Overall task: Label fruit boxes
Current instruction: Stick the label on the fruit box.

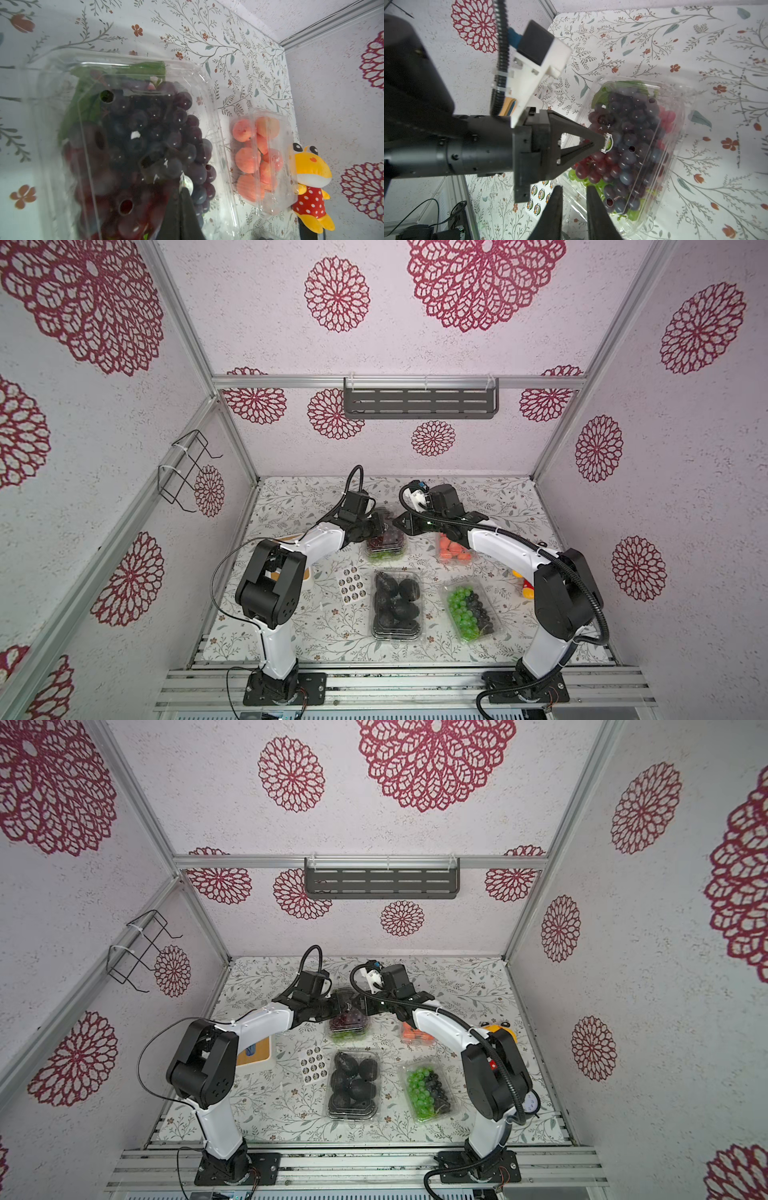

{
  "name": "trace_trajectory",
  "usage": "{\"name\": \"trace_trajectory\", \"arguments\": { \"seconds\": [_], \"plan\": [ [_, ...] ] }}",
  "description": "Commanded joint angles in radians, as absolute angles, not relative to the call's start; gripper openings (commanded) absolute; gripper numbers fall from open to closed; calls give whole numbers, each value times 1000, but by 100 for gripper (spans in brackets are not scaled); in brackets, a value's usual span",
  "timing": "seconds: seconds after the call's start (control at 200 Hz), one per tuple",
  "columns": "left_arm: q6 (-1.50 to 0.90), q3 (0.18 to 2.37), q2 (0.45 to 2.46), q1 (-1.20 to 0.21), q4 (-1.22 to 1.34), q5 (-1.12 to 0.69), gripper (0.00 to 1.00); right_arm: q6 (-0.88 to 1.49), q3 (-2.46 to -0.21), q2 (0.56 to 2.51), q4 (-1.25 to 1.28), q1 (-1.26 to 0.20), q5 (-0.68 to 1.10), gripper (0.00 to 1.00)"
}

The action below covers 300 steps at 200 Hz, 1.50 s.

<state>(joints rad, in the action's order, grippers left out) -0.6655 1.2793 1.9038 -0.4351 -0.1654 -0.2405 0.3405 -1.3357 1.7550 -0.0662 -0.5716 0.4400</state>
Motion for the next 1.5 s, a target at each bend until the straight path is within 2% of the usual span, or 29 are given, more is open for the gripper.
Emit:
{"name": "trace_trajectory", "arguments": {
  "seconds": [0.0,0.47,0.62,1.116,1.496],
  "plan": [
    [-632,1312,1936,-449,-267,-195,0,325,-1371,1772,-60,-566,469,22],
    [-581,1399,1995,-494,-448,-75,0,371,-1425,1866,-55,-566,467,18],
    [-580,1383,1985,-494,-443,-75,0,428,-1499,1963,-82,-566,483,0],
    [-578,1356,1974,-494,-397,-122,0,469,-1583,2082,-125,-566,480,0],
    [-579,1335,1930,-494,-374,-138,2,435,-1639,2160,-235,-571,404,0]
  ]
}}
